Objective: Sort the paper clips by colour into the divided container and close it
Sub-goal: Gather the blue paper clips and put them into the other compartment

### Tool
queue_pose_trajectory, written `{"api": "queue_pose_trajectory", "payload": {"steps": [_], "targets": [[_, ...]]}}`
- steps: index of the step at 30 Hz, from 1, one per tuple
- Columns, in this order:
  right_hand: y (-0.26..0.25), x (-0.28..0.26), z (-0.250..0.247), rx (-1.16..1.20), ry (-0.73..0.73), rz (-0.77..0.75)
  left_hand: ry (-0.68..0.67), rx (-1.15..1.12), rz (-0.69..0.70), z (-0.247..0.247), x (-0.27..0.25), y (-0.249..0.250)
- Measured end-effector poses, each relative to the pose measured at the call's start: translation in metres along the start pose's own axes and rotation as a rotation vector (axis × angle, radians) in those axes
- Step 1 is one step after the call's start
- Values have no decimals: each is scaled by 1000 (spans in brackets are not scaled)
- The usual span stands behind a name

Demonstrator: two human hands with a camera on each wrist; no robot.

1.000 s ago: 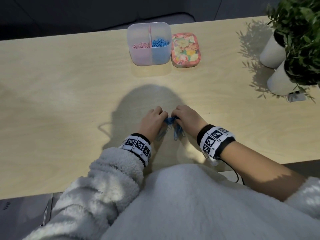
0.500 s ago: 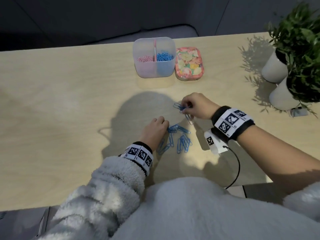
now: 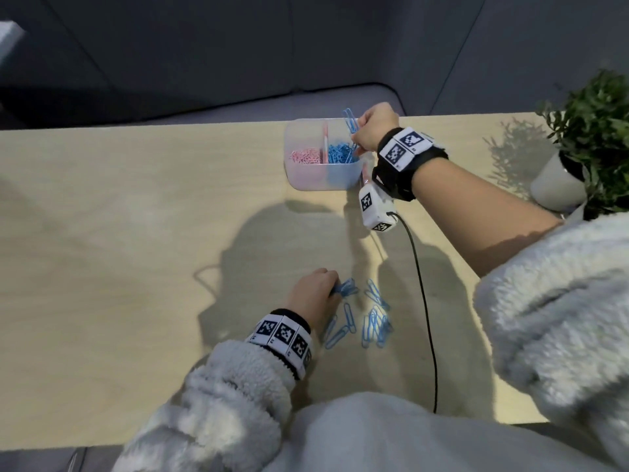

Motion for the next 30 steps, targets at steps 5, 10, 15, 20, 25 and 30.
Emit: {"api": "queue_pose_trajectory", "payload": {"steps": [5,10,15,20,25,30], "targets": [[-2,2,17,-189,-78,-23,34,-72,3,-26,8,1],[11,-7,2,-25,-7,-126,136,-157,71,-87,40,20],[40,-28,-26,336,10,-59,355,-216,-100,-158,106,28],[95,-88,-40,517,-74,32,321,-19,-186,-175,155,29],[159,-141,-28,403,-200,76,311,55,-145,-172,157,36],[200,-179,-11,-47,-348,-68,295,80,45,-135,98,36]]}}
Point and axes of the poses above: each hand's wrist, its own x-axis towards the middle knuckle, its own z-axis out of the palm, y = z × x, the point moved 5 cm from there along x, towards the middle knuckle, and after that the axes turned 3 degrees about z, right-handed, at the moved point
